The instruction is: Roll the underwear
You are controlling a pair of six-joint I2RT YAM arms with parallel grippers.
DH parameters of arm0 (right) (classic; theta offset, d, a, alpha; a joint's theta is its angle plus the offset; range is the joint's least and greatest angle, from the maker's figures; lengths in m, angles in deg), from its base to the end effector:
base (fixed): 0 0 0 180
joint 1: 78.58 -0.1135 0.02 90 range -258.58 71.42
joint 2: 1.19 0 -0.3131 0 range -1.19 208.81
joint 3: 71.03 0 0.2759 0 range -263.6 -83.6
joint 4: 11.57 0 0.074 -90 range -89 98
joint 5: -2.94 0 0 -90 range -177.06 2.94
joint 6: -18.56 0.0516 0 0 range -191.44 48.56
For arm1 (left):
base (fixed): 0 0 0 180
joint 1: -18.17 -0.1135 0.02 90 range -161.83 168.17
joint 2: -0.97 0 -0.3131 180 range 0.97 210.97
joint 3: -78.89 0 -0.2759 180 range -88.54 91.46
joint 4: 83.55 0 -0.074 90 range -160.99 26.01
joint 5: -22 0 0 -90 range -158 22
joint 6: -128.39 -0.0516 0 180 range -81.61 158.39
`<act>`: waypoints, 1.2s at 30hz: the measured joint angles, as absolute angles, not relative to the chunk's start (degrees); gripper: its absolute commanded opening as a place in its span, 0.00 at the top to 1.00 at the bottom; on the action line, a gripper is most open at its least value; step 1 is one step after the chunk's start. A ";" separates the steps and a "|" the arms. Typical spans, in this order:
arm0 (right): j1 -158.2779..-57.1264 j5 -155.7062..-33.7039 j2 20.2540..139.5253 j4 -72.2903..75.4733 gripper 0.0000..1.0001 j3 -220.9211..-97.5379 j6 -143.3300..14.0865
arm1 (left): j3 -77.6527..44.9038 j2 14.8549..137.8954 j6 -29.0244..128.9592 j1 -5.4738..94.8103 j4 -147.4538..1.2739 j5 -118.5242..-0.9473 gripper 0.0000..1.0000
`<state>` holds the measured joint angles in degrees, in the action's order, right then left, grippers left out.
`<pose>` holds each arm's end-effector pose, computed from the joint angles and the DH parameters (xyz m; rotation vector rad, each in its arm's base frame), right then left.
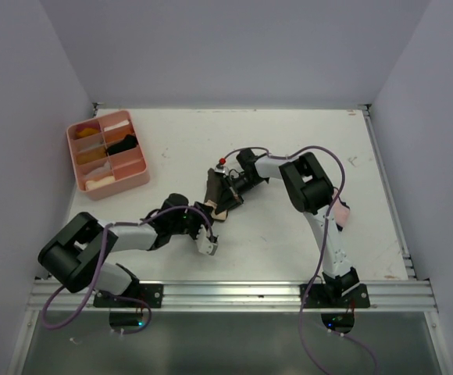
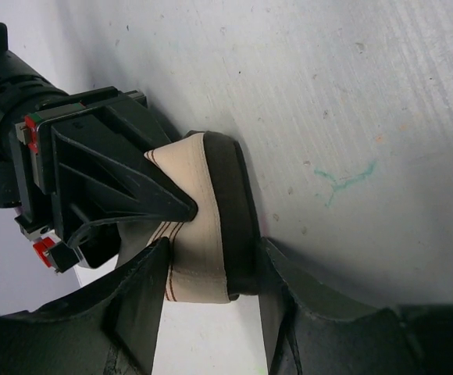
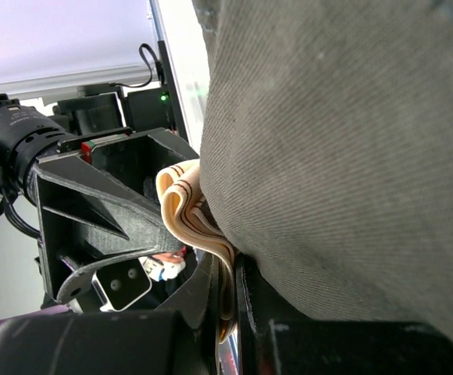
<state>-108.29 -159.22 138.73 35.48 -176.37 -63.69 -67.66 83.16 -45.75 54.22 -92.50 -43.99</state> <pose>0.4098 0.2904 0.0697 0.5678 -2.2718 -1.6686 0.1918 -0.1656 0.1388 2.0020 0.9004 -0.0072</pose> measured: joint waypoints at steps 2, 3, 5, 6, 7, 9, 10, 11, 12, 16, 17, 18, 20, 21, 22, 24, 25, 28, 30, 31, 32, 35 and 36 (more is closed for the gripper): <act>-108.29 -159.27 138.75 35.48 1.00 -176.39 -63.69 | -67.16 83.49 -46.21 54.44 -91.98 -44.29 0.57; -108.29 -159.27 138.75 35.48 1.00 -176.39 -63.69 | -66.76 83.80 -46.19 54.66 -91.41 -44.60 0.62; -108.29 -159.25 138.75 35.48 1.00 -176.39 -63.69 | -65.45 84.52 -45.60 55.07 -89.25 -45.36 0.86; -108.29 -159.25 138.75 35.48 1.00 -176.39 -63.64 | -64.49 84.95 -45.25 55.21 -87.83 -45.74 0.91; -108.29 -159.25 138.73 35.45 1.00 -176.37 -63.60 | -63.40 85.22 -44.94 55.31 -86.10 -45.98 1.00; -108.22 -159.14 138.55 35.28 0.85 -176.17 -63.47 | -60.51 85.54 -44.00 55.38 -81.10 -46.22 1.00; -108.11 -159.03 138.29 35.19 0.78 -175.95 -63.38 | -58.89 85.81 -43.54 55.38 -78.38 -46.11 1.00; -108.01 -158.68 138.03 35.06 0.75 -175.67 -63.23 | -57.54 86.07 -43.13 55.36 -76.13 -45.84 1.00; -107.90 -158.15 137.57 34.99 0.71 -175.36 -63.16 | -55.77 86.44 -42.58 55.29 -73.45 -45.43 1.00; -107.22 -153.74 134.53 35.78 0.52 -174.51 -63.51 | -50.37 87.38 -41.86 54.33 -63.76 -42.11 1.00; -107.00 -152.16 133.46 36.24 0.50 -174.49 -63.86 | -49.04 87.60 -41.84 54.09 -61.21 -40.99 1.00; -106.61 -150.55 132.34 36.85 0.48 -174.49 -64.45 | -47.64 87.93 -41.79 53.81 -58.67 -39.88 1.00; -105.21 -146.72 129.96 38.05 0.41 -174.51 -66.14 | -44.40 89.35 -41.75 53.46 -52.59 -37.39 1.00; -104.29 -144.95 128.87 38.45 0.38 -174.53 -66.92 | -43.11 90.18 -41.77 53.37 -50.10 -36.34 1.00; -103.15 -143.03 127.78 38.91 0.36 -174.53 -67.86 | -41.41 91.38 -41.88 53.17 -47.09 -34.92 1.00; -100.79 -140.17 125.74 39.32 0.31 -174.44 -69.79 | -37.43 94.18 -41.93 52.65 -41.64 -32.34 1.00; -99.68 -138.94 124.61 39.21 0.26 -174.01 -70.73 | -35.33 95.69 -41.69 52.34 -39.24 -31.31 1.00; -97.25 -136.21 120.06 38.91 0.20 -170.62 -73.87 | -27.64 101.78 -40.07 51.10 -31.35 -27.88 1.00; -96.77 -135.09 116.30 38.67 0.01 -167.10 -75.88 | -21.24 107.10 -39.15 49.85 -25.10 -24.60 1.00; -96.81 -134.50 114.22 38.16 0.01 -165.24 -76.67 | -18.24 109.76 -38.76 49.06 -22.26 -22.76 1.00; -96.95 -134.09 111.84 36.85 0.01 -162.82 -77.94 | -15.60 112.21 -38.63 48.28 -19.37 -21.02 1.00; -97.27 -132.87 103.95 34.45 0.01 -155.78 -80.78 | -9.41 118.37 -38.49 46.09 -11.98 -16.47 1.00; -97.36 -132.62 101.09 33.62 0.01 -153.66 -81.72 | -7.33 120.43 -38.36 45.37 -9.54 -14.98 1.00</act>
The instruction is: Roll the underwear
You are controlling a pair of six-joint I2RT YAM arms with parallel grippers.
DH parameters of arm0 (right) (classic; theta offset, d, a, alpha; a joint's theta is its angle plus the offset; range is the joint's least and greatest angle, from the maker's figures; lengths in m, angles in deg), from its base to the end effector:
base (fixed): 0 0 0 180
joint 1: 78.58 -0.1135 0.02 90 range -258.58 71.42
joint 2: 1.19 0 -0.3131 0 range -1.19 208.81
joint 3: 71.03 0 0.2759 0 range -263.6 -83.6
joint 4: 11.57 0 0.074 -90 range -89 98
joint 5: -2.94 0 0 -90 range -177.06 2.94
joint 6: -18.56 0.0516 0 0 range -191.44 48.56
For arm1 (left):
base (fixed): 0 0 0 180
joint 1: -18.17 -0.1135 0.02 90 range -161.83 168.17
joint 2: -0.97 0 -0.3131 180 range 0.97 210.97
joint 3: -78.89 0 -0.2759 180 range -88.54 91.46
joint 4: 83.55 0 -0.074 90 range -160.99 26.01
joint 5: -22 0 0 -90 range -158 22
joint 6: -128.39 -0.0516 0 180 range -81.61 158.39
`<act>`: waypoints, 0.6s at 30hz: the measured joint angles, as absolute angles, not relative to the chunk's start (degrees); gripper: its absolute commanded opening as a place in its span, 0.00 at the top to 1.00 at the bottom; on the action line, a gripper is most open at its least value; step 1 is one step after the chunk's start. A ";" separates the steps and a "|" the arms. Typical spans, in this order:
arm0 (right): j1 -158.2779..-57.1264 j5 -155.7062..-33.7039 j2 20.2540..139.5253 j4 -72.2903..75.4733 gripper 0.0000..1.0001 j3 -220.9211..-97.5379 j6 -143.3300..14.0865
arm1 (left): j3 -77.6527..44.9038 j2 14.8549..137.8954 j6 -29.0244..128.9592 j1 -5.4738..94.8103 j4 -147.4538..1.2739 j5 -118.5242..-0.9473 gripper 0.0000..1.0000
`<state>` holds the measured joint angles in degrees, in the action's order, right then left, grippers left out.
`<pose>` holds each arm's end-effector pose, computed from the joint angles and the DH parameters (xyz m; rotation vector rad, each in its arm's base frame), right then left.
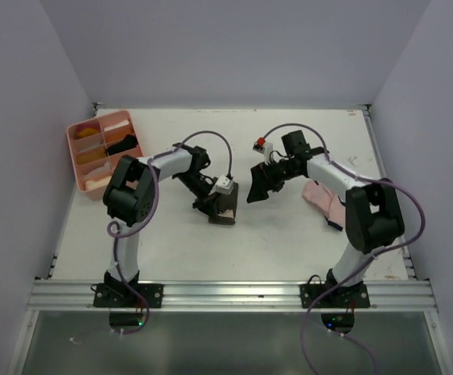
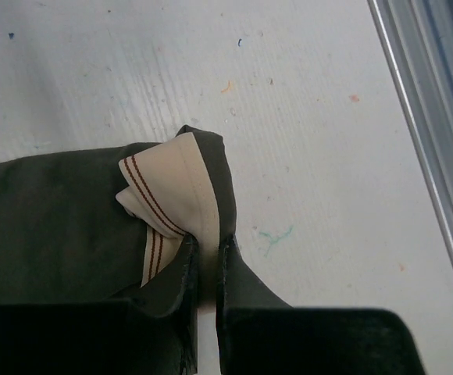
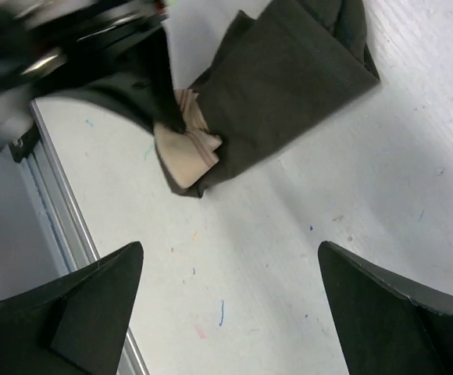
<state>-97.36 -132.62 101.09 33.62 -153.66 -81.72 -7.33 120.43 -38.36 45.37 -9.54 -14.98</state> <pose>0.3605 0.1615 0.2270 -0.8723 2.4119 1.1117 0.3413 -0.2218 0.1630 1.9872 1.6940 -1.2742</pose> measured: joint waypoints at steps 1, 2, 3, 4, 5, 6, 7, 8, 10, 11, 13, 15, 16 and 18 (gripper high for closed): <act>-97.43 -132.54 98.20 32.39 0.01 -151.65 -82.77 | -5.43 122.40 -38.23 44.69 -7.17 -13.54 1.00; -97.45 -132.56 95.36 31.34 0.01 -149.92 -83.75 | -3.82 124.19 -38.14 44.12 -5.10 -12.16 1.00; -97.45 -132.60 92.72 30.19 0.02 -148.26 -84.93 | -2.37 125.80 -38.14 43.58 -3.18 -10.90 1.00; -97.49 -132.69 90.01 28.96 0.04 -146.58 -86.38 | -1.08 127.25 -38.08 43.12 -1.45 -9.76 1.00; -97.71 -132.69 87.60 28.37 0.06 -145.31 -87.84 | -0.03 128.58 -38.04 42.68 -0.03 -8.75 1.00; -98.10 -132.58 85.57 27.96 0.09 -144.39 -89.54 | 0.95 129.72 -37.79 42.33 1.31 -7.86 1.00; -99.04 -132.10 83.78 27.39 0.11 -143.54 -91.56 | 1.85 130.79 -37.64 42.05 2.49 -7.05 1.00; -100.53 -131.55 82.36 27.02 0.13 -142.90 -93.30 | 2.46 131.64 -37.44 41.79 3.45 -6.35 1.00; -104.14 -130.20 80.74 26.21 0.16 -141.88 -96.30 | 3.66 133.00 -37.14 41.50 4.93 -5.52 1.00; -106.32 -129.63 80.37 25.64 0.18 -141.29 -97.68 | 4.49 133.78 -36.66 41.41 5.76 -5.26 1.00; -110.39 -128.12 80.48 24.33 0.20 -140.24 -99.91 | 6.17 135.25 -35.52 41.41 7.43 -4.73 1.00; -113.51 -126.35 81.02 23.13 0.22 -139.19 -101.87 | 7.31 136.27 -34.36 41.41 8.50 -4.45 1.00; -114.69 -125.37 81.42 22.38 0.23 -138.82 -102.83 | 7.55 136.51 -34.08 41.39 8.74 -4.36 1.00; -116.25 -123.49 82.53 20.85 0.24 -138.34 -104.21 | 8.03 137.02 -33.14 41.39 9.15 -4.23 1.00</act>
